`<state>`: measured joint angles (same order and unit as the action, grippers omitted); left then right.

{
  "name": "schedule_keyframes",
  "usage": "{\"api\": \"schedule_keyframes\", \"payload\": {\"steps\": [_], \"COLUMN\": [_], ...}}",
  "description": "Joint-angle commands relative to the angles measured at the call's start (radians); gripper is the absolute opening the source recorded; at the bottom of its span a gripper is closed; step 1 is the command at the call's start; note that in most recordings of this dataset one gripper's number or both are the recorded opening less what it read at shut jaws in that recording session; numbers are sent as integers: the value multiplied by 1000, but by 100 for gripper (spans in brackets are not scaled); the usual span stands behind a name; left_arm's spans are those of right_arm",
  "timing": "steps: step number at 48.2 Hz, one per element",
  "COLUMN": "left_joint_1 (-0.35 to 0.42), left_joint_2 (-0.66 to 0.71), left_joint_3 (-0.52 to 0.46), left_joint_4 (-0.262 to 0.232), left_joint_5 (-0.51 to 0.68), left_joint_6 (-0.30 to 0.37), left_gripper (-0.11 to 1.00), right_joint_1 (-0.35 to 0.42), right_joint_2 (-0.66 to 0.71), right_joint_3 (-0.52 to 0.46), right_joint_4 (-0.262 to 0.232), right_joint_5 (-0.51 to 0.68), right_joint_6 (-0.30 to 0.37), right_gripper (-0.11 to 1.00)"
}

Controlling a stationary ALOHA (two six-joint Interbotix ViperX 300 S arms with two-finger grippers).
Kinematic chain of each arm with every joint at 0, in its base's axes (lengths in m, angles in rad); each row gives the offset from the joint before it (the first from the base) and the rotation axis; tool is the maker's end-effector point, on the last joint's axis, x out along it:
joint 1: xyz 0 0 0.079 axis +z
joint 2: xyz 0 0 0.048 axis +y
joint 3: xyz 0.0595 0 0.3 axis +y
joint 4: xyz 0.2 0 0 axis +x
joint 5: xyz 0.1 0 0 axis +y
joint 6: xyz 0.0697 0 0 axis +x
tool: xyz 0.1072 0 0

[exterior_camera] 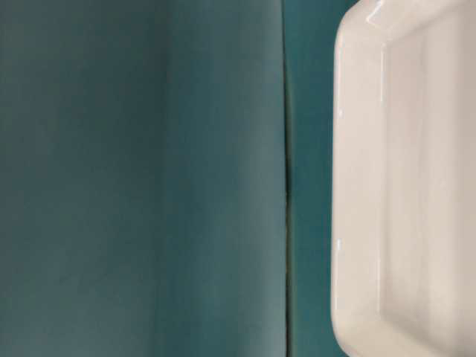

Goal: Lift the white case with both hands.
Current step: 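Move both open grippers inward toward the left and right tray rims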

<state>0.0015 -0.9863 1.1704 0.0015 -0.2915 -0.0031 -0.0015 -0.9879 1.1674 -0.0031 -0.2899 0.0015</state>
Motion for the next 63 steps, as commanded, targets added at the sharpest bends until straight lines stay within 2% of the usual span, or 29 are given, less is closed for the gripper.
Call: {"api": "schedule_keyframes", "payload": {"steps": [1,4,7,10,18,22,26,28,35,40,43,48,56,63], "left_joint_1": [-31,-35,-37,-40,-54,-55,-51,-49,-46,-48,-48,-49,-49,-48], "left_joint_2": [20,25,31,38,75,89,92,92,104,132,156,189,202,206], "left_joint_3": [-28,-40,-52,-64,-103,-121,-132,-133,-132,-130,-132,-135,-135,-124], "left_joint_4": [9,9,15,18,18,18,20,20,20,18,18,18,18,18], "left_joint_5": [0,0,0,6,48,44,43,44,64,72,71,71,78,103], "left_joint_6": [-64,-129,-193,-239,-304,-368,-472,-555,-784,-894,-934,-959,-1034,-1123], "left_gripper": [14,15,6,0,-3,-3,-3,-3,-3,-3,-3,-3,-3,-2], "right_joint_1": [2,5,5,3,3,-5,-20,-29,-49,-60,-60,-60,-60,-60], "right_joint_2": [9,3,-6,-12,-9,6,25,34,67,97,118,156,193,230], "right_joint_3": [-6,-6,-9,-12,-48,-78,-101,-106,-109,-109,-107,-106,-104,-103], "right_joint_4": [15,61,115,149,170,198,241,253,258,258,258,258,265,328], "right_joint_5": [-8,-8,-6,3,98,189,273,304,334,336,336,339,342,347], "right_joint_6": [15,40,91,147,296,408,529,595,798,902,936,968,983,1025], "right_gripper": [9,8,2,1,1,1,1,1,1,1,1,1,1,1]}}
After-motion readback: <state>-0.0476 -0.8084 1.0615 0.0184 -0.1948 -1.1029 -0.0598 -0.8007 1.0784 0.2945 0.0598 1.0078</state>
